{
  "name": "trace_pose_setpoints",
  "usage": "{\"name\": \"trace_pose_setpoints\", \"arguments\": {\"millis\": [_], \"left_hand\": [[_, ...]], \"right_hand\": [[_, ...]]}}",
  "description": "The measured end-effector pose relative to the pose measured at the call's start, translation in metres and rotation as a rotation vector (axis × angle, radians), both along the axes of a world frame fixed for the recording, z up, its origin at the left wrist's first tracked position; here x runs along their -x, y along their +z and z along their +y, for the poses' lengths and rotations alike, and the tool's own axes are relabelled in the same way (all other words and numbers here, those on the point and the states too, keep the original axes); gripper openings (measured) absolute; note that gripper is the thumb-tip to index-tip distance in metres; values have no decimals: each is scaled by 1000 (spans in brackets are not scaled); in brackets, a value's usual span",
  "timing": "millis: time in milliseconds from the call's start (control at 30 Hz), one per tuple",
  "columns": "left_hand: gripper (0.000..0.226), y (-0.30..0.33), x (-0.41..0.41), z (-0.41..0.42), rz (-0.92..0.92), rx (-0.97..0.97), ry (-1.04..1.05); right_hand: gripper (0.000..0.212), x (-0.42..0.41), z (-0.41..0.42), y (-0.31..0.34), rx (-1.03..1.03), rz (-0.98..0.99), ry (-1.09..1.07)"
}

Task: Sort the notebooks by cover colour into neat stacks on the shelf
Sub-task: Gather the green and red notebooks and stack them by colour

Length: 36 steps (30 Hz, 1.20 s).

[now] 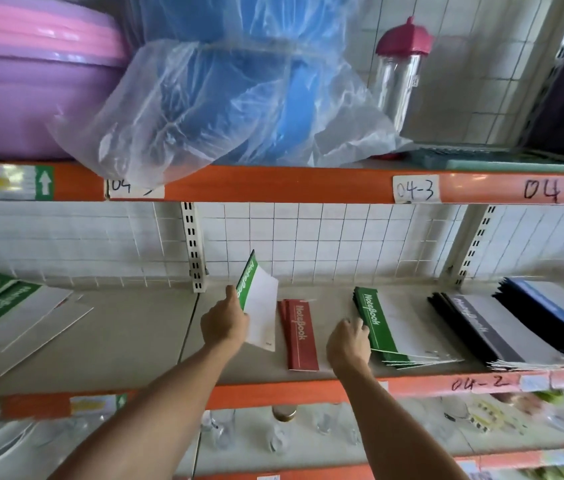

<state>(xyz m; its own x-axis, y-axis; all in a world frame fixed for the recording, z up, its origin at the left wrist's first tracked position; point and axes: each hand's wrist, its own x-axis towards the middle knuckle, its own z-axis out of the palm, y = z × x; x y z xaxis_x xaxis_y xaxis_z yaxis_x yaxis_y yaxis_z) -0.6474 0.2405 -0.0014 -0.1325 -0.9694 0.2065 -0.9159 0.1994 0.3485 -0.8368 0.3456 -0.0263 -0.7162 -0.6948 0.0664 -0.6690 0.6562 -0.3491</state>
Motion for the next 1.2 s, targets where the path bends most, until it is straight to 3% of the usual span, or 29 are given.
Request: {"name": "trace_pose_setpoints", "arguments": {"millis": [300,400,467,567,700,800,933,1067,1200], "left_hand": [[36,11,12,22,-20,-23,-14],[33,20,27,28,-1,-82,-61],[33,24,43,35,44,-143,-115],[35,26,73,45,133,-196,-195],[31,19,105,65,159,-219,-286],[36,14,124,81,16,-90,-385],[48,6,154,80,-142,171,-571],[58,1,185,76,-164,154,-575],[66,-5,216,78,-153,85,-541]], "right_hand": [[31,0,2,-3,-62,146,178],[27,-17,-2,13,29,-207,251],[39,-27,1,27,87,-471,161],[46,-16,12,35,189,-674,-31],[18,23,39,30,375,-904,-218],[33,50,59,35,418,-809,-246],[34,103,71,40,405,-580,-236],[38,150,79,38,287,-460,-183],[48,183,73,29,246,-475,-154]]}}
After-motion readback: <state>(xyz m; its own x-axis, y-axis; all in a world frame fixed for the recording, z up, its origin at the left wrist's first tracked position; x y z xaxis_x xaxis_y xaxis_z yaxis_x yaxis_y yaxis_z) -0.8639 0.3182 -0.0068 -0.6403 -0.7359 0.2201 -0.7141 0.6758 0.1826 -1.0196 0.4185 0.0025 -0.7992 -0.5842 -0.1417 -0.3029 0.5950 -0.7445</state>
